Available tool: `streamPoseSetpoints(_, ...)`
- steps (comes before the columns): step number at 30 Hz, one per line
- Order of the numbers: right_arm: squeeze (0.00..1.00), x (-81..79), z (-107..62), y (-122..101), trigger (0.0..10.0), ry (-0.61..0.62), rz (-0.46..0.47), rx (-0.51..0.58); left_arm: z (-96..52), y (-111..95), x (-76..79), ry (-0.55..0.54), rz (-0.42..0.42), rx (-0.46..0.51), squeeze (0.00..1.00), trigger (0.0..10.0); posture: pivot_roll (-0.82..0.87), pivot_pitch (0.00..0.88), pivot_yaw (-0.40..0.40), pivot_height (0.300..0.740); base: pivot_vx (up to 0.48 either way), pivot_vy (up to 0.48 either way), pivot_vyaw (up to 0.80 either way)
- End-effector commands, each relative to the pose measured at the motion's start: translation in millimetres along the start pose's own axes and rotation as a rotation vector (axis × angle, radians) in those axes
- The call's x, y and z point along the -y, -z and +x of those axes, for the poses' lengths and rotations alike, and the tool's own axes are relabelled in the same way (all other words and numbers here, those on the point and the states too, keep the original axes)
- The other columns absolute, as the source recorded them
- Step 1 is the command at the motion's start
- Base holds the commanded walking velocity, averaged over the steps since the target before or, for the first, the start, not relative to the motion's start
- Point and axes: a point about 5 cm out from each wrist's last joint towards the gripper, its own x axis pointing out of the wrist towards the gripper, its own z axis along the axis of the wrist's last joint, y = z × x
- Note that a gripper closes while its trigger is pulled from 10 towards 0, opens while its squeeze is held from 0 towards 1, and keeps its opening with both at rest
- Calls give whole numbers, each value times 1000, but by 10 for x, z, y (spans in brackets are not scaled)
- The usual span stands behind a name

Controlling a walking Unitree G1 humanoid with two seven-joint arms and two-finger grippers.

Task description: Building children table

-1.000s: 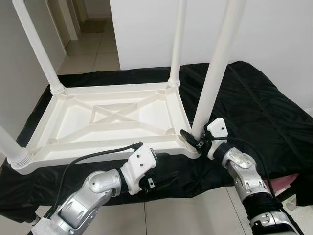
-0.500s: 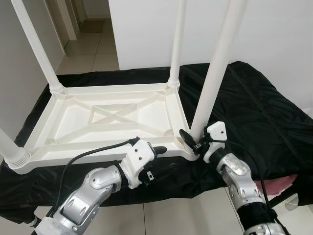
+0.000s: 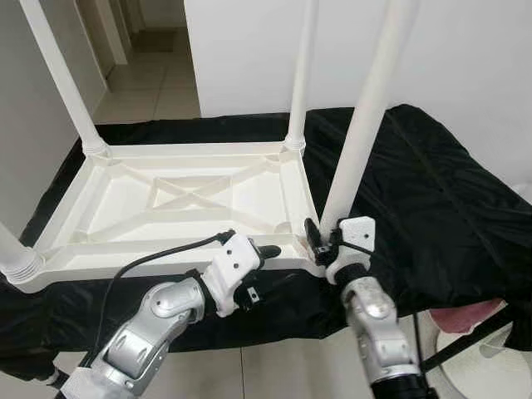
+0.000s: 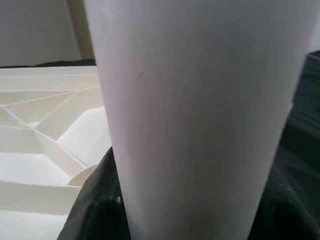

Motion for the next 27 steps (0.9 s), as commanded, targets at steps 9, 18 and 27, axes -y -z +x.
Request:
streamPoseSetpoints(9,0,-81,-81,72,10000,82,84,-58,-16,38,-72,-67,9,-21,0,10000,-21,0,30,740,0,0,0)
streamPoseSetpoints(18,1000,35,-90,-1,10000,19,78,-6,-8,37,-78,-68,4,-19,0,10000,-28,0,43,740,0,0,0)
streamPoseSetpoints(27,0,381,7,-104,10000,-410,-41,-15,20,38,-70,-53,2,-17,0,10000,-45,0,57,740,0,0,0)
